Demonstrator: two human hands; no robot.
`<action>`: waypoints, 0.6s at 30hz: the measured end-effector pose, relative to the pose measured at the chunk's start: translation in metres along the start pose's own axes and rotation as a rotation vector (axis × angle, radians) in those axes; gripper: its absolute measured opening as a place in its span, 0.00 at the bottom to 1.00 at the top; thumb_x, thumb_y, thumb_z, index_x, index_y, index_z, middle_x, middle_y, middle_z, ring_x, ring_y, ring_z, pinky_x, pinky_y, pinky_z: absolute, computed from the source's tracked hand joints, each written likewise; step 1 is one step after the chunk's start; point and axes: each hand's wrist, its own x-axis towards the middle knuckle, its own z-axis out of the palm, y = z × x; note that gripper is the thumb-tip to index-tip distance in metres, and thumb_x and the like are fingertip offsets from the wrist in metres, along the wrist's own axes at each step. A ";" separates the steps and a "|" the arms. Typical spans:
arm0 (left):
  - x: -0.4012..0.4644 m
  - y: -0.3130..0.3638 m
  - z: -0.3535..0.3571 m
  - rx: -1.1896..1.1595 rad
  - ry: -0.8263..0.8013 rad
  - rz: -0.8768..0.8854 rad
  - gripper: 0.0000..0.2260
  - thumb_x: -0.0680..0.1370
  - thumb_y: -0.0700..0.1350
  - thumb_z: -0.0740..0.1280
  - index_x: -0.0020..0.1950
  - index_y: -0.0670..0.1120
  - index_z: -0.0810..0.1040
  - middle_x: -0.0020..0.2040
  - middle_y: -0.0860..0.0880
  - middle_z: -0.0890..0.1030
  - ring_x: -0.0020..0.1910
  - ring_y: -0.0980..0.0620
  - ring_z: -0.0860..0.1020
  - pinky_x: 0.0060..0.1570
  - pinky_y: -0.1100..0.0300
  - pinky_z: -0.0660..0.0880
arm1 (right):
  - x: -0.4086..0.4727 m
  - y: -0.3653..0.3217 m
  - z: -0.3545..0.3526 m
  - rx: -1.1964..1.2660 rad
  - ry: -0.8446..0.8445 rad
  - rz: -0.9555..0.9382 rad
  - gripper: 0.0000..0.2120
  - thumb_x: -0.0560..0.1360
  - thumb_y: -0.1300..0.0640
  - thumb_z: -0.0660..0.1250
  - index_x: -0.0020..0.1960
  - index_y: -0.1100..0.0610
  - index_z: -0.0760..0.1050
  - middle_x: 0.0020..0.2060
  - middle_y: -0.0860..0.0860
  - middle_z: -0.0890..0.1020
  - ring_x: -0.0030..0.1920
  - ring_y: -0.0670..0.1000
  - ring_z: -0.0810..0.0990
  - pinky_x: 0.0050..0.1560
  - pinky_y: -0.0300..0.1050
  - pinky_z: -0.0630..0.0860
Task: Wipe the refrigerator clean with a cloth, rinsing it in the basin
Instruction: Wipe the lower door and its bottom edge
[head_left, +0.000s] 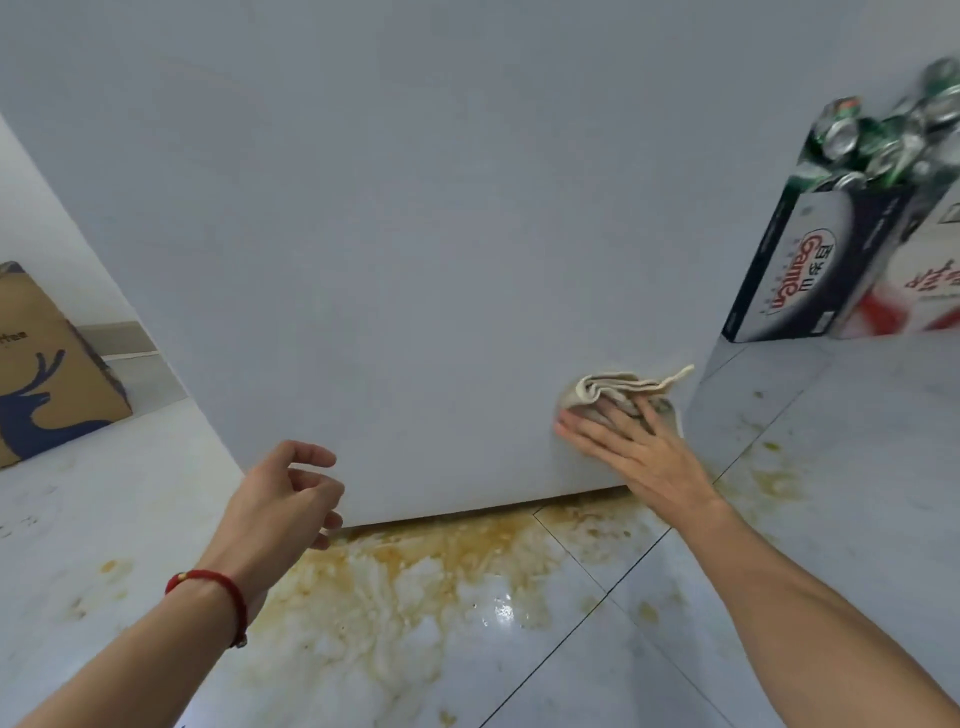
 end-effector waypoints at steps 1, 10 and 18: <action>-0.002 0.004 0.006 -0.014 -0.016 0.007 0.09 0.79 0.36 0.67 0.56 0.47 0.78 0.47 0.42 0.83 0.43 0.43 0.83 0.46 0.45 0.83 | 0.003 -0.004 -0.007 0.076 0.043 0.140 0.44 0.75 0.77 0.54 0.86 0.51 0.47 0.85 0.49 0.51 0.83 0.59 0.52 0.77 0.67 0.63; 0.000 0.007 0.002 -0.050 0.001 0.020 0.09 0.79 0.35 0.68 0.57 0.46 0.78 0.49 0.39 0.83 0.42 0.41 0.84 0.41 0.48 0.82 | 0.166 -0.168 -0.071 1.554 0.416 1.907 0.31 0.87 0.55 0.48 0.83 0.65 0.39 0.83 0.60 0.38 0.83 0.57 0.37 0.83 0.54 0.46; 0.002 -0.002 -0.003 -0.057 -0.013 -0.031 0.10 0.79 0.35 0.68 0.57 0.46 0.78 0.49 0.39 0.84 0.42 0.40 0.84 0.46 0.43 0.83 | 0.117 -0.142 -0.018 1.668 0.144 2.176 0.32 0.87 0.44 0.46 0.85 0.60 0.46 0.84 0.57 0.49 0.84 0.58 0.48 0.82 0.55 0.47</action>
